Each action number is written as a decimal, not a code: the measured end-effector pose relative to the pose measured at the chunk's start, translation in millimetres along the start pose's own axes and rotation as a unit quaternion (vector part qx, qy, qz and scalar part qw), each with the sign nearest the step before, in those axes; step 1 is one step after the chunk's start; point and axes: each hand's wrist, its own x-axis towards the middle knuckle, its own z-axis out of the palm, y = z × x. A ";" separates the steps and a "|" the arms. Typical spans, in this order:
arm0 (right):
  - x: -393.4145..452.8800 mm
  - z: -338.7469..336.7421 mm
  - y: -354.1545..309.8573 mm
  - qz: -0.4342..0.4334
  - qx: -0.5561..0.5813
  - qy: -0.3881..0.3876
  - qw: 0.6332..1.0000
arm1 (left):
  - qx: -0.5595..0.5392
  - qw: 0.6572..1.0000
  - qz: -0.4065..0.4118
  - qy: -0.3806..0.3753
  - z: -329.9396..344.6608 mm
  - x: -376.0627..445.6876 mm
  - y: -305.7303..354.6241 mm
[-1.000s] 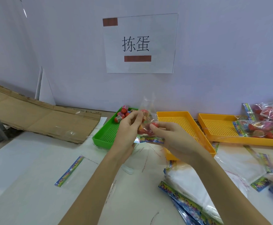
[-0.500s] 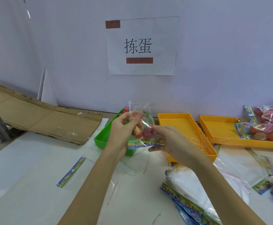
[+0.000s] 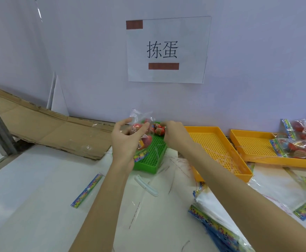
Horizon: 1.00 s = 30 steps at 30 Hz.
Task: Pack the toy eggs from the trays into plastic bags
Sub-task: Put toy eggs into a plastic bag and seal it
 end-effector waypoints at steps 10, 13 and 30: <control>29.6 36.7 -4.1 -0.018 -0.155 0.054 0.986 | -0.012 0.999 0.026 -0.040 5.1 -3.0 0.7; 26.5 34.6 3.3 -0.037 -0.098 0.106 0.989 | 0.006 0.997 0.036 -0.073 6.6 -4.0 0.9; -103.6 -68.0 52.3 -0.042 0.577 0.231 0.782 | 0.126 0.964 0.081 -0.217 33.0 -35.5 0.1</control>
